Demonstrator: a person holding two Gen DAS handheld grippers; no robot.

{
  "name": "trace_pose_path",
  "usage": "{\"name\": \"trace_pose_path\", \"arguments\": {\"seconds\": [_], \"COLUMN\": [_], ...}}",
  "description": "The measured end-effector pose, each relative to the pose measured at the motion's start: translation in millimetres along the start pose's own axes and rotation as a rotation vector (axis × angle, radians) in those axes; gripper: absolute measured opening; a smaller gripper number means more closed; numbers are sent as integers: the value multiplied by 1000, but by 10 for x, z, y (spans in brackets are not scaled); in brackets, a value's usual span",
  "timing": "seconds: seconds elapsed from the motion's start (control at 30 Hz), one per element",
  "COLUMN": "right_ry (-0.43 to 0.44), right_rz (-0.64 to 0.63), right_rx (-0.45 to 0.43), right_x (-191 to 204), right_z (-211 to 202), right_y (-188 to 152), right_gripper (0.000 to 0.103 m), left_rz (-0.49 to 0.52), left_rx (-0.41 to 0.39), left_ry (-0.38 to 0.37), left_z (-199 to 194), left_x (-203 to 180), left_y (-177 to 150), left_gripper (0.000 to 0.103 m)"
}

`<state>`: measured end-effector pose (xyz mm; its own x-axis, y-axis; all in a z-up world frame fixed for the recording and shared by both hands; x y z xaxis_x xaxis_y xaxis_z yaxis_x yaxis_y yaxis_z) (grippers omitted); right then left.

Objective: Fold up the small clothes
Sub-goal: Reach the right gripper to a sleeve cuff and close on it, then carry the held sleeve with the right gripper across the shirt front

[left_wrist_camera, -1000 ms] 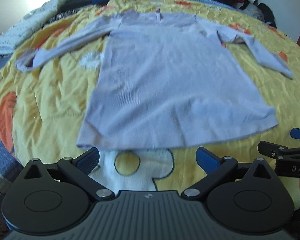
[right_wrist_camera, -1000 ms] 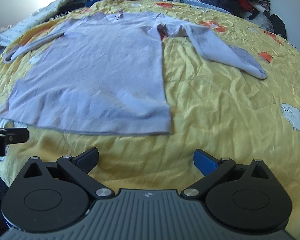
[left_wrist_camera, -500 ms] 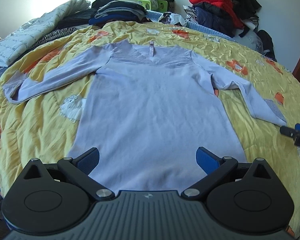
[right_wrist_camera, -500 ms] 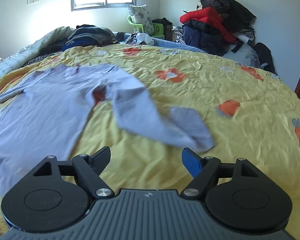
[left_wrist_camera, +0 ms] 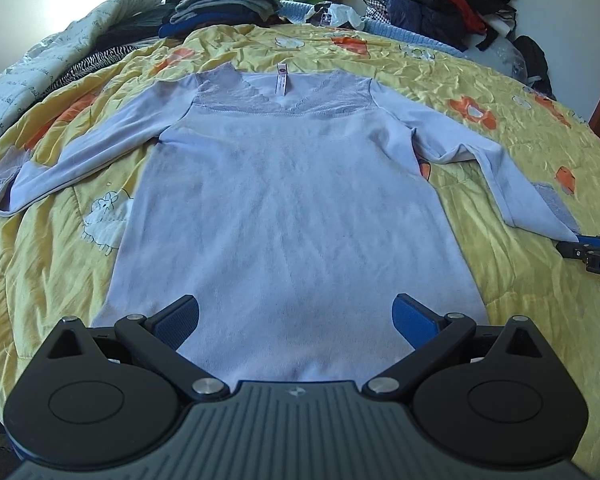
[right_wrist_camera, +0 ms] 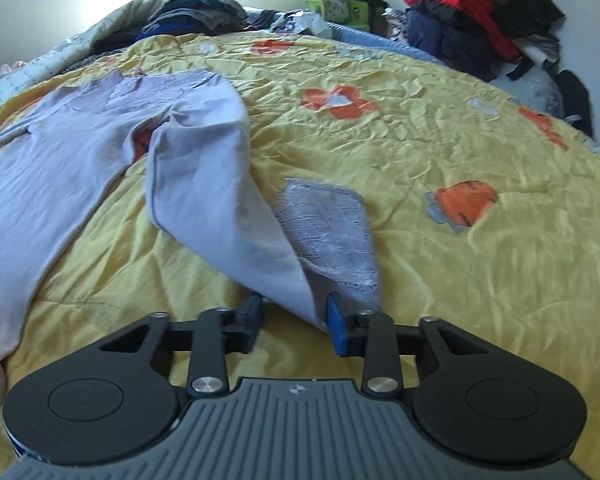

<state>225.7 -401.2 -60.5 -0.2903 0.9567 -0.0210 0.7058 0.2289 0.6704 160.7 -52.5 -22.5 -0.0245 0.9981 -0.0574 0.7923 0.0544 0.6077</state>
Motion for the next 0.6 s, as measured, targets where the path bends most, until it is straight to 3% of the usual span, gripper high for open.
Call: {"name": "trace_pose_path", "arguments": {"seconds": [0.1,0.23,0.33,0.6], "right_ry": [15,144,336,977], "right_rz": [-24,43,232,767], "right_rx": [7,37,15,-188], "right_x": [35,97,139,502], "right_z": [23,11,-119,-836], "right_y": [51,133,295,1039], "right_gripper": [22,12,11,8], "left_rz": [-2,4,-7,-129], "left_rx": [4,-18,-36,-111], "left_ry": [-10,-25,-43,-184], "left_z": [23,8,-21,-202], "left_x": [-31,-81,-82,-12], "left_y": [16,81,120,256], "left_gripper": [103,103,103,103]}}
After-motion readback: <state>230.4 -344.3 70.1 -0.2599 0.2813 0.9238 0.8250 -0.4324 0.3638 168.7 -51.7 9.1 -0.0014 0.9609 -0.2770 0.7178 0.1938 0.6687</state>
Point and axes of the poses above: each gripper's, at about its wrist camera, not at the fingertips, and z roughly the way its jaws point, x to its left, y to its top, the point moved 10 cm from there along z, roughly the way its jaws point, and after that the axes turned 1 degree about x, right-handed, at the moved point
